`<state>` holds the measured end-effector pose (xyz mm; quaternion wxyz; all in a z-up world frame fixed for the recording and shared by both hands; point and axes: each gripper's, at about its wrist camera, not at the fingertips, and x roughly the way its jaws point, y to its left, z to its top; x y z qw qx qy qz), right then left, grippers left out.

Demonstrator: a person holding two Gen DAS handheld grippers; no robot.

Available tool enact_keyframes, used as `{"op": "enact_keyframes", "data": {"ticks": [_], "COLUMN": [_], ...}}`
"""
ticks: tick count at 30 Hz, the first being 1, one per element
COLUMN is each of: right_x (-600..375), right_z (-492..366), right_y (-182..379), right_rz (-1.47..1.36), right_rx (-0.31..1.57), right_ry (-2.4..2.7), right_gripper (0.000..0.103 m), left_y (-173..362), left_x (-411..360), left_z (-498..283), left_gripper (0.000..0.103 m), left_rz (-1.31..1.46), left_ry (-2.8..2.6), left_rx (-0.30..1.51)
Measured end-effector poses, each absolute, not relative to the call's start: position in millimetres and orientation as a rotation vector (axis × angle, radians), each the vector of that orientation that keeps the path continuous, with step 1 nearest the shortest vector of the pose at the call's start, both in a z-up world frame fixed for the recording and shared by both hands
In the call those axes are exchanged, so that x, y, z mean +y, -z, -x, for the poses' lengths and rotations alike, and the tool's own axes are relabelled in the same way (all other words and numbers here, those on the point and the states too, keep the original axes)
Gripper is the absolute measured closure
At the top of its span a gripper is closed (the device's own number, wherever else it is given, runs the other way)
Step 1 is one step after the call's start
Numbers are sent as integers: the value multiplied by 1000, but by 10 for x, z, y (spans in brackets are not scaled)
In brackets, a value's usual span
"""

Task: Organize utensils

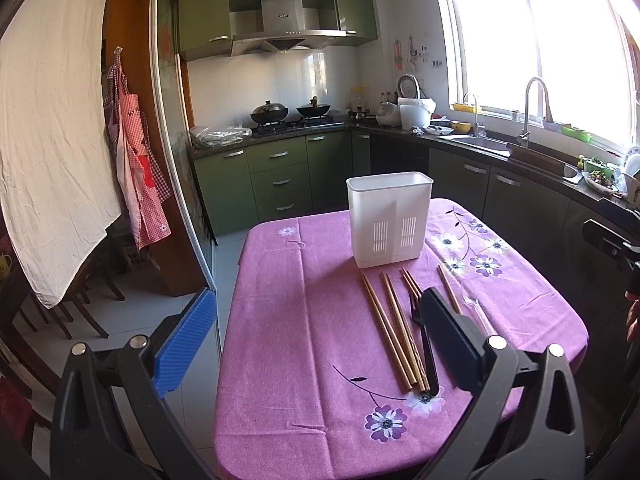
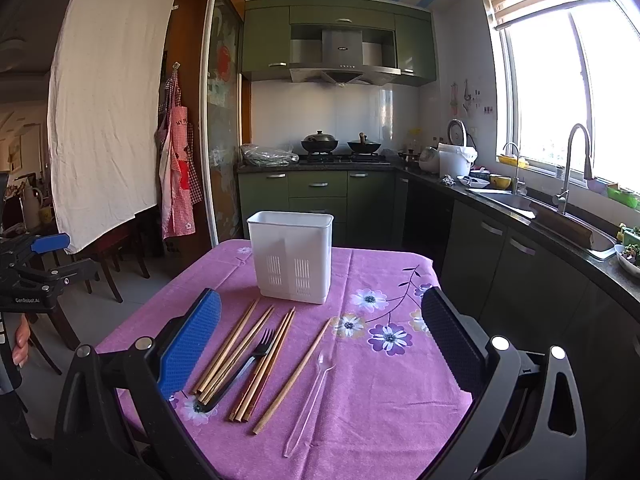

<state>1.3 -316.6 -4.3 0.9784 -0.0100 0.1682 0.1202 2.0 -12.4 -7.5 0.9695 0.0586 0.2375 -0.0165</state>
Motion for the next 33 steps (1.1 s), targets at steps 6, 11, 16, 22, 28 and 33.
{"op": "enact_keyframes", "data": {"ticks": [6, 11, 16, 22, 28, 33], "right_x": [-3164, -3168, -3166, -3193, -3268, -3107], "right_z": [-28, -58, -207, -727, -1218, -1584], "right_y": [43, 48, 96, 265, 417, 725], "right_rz": [22, 21, 24, -1, 4, 66], "right_rx": [346, 353, 411, 603, 700, 886], "right_ry": [-241, -239, -239, -235, -189, -206], "right_gripper": [4, 4, 4, 4, 4, 4], "left_y": [79, 94, 140, 410, 797, 993], "left_x": [-124, -124, -142, -184, -418, -786], "left_z": [-21, -32, -158, -735, -1303, -1567], "left_gripper": [6, 6, 6, 6, 6, 6], "left_rz": [-120, -119, -129, -104, -83, -101], "left_ry": [33, 34, 45, 69, 170, 246], "left_rx": [482, 486, 525, 724, 942, 1032]}}
